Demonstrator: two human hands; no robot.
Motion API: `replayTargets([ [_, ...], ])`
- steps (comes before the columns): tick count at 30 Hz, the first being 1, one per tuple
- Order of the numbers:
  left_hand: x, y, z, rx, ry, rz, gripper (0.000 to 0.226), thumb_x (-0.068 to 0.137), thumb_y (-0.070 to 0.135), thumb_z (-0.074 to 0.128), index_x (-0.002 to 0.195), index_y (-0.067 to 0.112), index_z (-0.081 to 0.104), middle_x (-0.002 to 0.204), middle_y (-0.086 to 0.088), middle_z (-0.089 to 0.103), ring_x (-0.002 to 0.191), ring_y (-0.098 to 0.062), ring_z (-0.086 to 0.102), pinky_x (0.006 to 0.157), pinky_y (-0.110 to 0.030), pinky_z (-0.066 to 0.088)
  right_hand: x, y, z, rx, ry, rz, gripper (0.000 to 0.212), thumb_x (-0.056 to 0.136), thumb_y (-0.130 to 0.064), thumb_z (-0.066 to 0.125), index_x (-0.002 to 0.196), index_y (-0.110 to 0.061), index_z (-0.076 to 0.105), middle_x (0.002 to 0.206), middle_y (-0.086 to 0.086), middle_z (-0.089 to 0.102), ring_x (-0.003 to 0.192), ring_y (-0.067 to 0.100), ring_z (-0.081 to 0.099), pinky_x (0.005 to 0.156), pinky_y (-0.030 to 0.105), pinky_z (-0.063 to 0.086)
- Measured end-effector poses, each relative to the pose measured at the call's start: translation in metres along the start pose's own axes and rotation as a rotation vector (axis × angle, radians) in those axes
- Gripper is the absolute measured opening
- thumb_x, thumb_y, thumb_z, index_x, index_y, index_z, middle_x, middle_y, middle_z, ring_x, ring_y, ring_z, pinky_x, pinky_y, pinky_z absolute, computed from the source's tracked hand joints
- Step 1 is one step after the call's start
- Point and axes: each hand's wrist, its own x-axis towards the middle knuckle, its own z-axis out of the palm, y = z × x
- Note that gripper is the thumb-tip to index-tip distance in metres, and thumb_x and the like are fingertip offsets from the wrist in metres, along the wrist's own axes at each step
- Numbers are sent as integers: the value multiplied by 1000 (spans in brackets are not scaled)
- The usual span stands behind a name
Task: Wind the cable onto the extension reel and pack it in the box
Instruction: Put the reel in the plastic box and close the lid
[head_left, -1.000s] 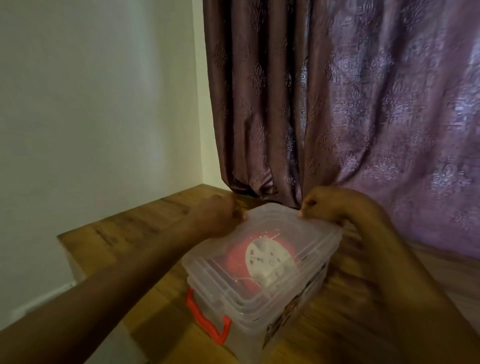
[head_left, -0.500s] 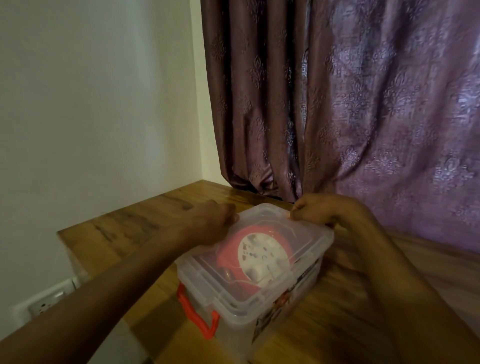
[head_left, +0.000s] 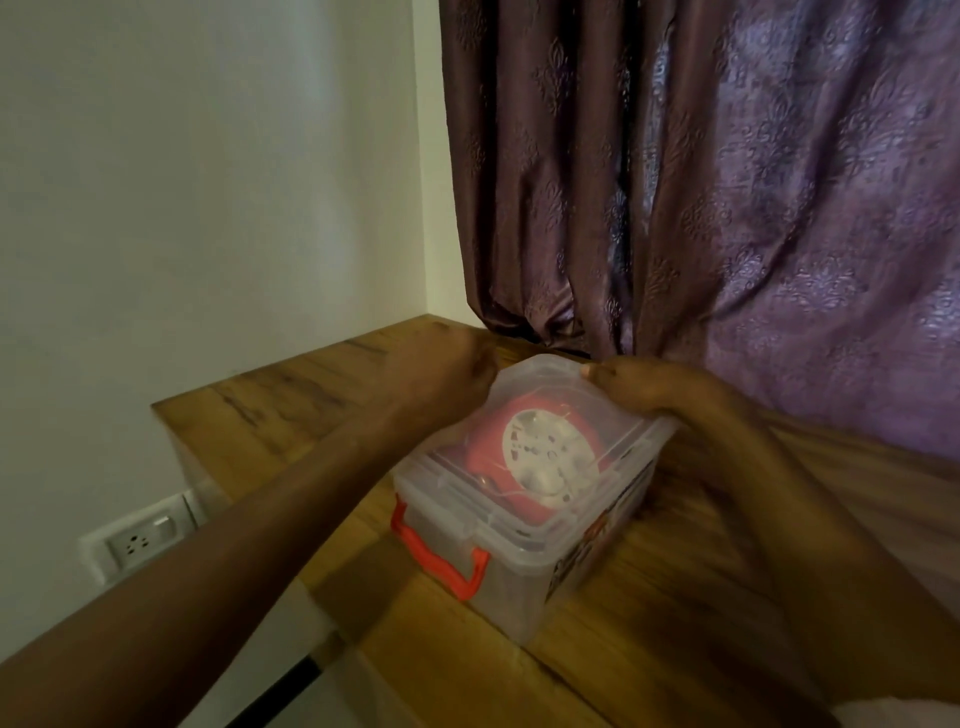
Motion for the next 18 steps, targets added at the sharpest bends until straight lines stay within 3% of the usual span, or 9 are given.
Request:
replayTargets([
  [3, -26, 1, -9, -345, 153, 99, 43, 98, 53, 35, 96, 27, 69, 87, 5, 72, 76, -10, 65, 68, -37, 55, 4, 0, 2, -42, 45, 12, 56, 101, -46, 22, 139, -10, 44, 144, 18, 42, 128, 32, 43, 103, 34, 32],
  [6, -77, 5, -8, -627, 147, 211, 44, 101, 50, 32, 104, 27, 70, 93, 9, 73, 83, -3, 66, 70, -28, 53, 6, 3, 2, -57, 78, 23, 57, 101, -45, 23, 139, -8, 45, 143, 19, 44, 127, 32, 44, 103, 35, 33],
  [7, -93, 2, -4, -616, 154, 257, 41, 101, 47, 33, 114, 28, 67, 107, 11, 71, 97, 0, 65, 82, -25, 51, 7, 5, 2, -48, 89, 28, 57, 101, -45, 24, 138, -7, 46, 142, 20, 45, 126, 32, 45, 102, 35, 34],
  [9, -118, -7, 3, -506, 146, 326, 46, 99, 52, 32, 133, 30, 54, 134, 14, 57, 127, 0, 49, 109, -25, 33, 9, 7, 3, -40, 109, 30, 57, 101, -45, 25, 134, -5, 49, 138, 21, 48, 122, 33, 48, 101, 35, 37],
  [10, -125, -12, 7, -439, 135, 362, 51, 97, 55, 34, 139, 30, 48, 141, 12, 51, 134, -2, 41, 115, -27, 25, 10, 8, 3, -41, 118, 28, 57, 101, -45, 26, 133, -5, 50, 136, 21, 50, 121, 33, 49, 100, 35, 38],
  [12, -127, -19, 14, -321, 150, 426, 53, 97, 52, 38, 142, 25, 43, 145, 2, 50, 137, -11, 40, 118, -37, 26, 11, 9, 4, -42, 138, 23, 56, 100, -46, 28, 131, -5, 53, 134, 21, 51, 119, 34, 50, 99, 36, 38],
  [14, -122, -18, 23, -227, 257, 457, 45, 100, 46, 41, 136, 19, 46, 138, -8, 58, 131, -20, 49, 112, -45, 37, 12, 10, 3, -38, 160, 17, 56, 99, -48, 31, 128, -7, 55, 132, 20, 53, 116, 34, 51, 98, 37, 40],
  [18, -116, -16, 39, -113, 436, 470, 44, 97, 47, 51, 126, 14, 52, 124, -12, 68, 118, -26, 60, 103, -46, 47, 15, 18, 2, -44, 198, 12, 56, 97, -52, 33, 120, -9, 61, 123, 17, 59, 105, 31, 55, 89, 36, 43],
])
